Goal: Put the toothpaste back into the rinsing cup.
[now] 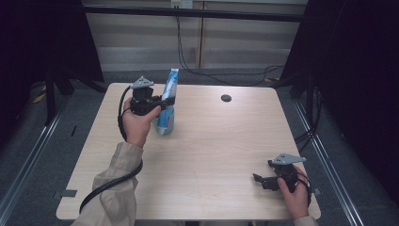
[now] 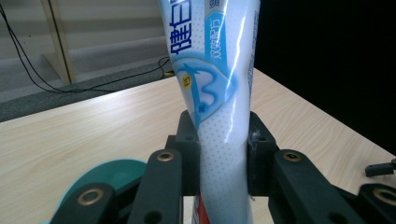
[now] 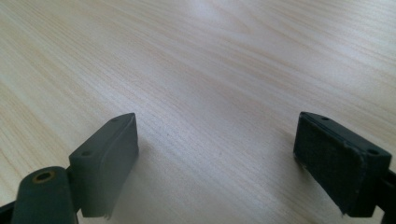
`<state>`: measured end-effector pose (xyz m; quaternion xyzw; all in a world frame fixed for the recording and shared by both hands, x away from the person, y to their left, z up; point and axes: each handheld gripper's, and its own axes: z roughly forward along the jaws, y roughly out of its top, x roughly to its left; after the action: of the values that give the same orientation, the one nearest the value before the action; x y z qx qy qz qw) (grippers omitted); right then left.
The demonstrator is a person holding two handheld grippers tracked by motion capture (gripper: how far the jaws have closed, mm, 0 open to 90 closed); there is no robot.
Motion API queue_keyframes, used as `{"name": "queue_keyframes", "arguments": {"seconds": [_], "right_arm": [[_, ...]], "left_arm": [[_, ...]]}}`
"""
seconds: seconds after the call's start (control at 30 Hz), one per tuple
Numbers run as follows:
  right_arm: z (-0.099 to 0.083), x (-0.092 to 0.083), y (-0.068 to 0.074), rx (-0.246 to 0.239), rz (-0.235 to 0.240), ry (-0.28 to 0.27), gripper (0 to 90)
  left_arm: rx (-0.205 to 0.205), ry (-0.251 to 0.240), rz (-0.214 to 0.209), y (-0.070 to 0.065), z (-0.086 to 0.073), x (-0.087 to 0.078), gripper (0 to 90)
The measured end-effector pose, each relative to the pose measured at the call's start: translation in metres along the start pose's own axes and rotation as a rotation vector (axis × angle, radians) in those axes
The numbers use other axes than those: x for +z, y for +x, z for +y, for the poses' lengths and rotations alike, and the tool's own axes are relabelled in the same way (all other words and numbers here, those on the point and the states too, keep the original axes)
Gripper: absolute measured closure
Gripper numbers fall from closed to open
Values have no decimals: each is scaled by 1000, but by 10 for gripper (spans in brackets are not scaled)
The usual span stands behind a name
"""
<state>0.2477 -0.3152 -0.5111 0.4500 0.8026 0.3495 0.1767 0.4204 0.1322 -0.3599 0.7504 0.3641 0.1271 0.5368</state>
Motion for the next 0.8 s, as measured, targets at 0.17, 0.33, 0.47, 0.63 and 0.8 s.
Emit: {"name": "queue_keyframes", "arguments": {"seconds": [0.17, 0.33, 0.47, 0.63, 0.8], "right_arm": [[0, 0, 0, 1, 0, 0, 135], [0, 0, 0, -1, 0, 0, 135], [0, 0, 0, 2, 0, 0, 135], [0, 0, 0, 1, 0, 0, 135], [0, 0, 0, 1, 0, 0, 135]], "left_arm": [[-1, -2, 4, 2, 1, 2, 726], [-11, -11, 6, 5, 2, 3, 726], [-22, -17, 9, 8, 3, 4, 726], [-23, -22, 11, 10, 6, 6, 726], [-20, -31, 17, 10, 10, 6, 726]]}}
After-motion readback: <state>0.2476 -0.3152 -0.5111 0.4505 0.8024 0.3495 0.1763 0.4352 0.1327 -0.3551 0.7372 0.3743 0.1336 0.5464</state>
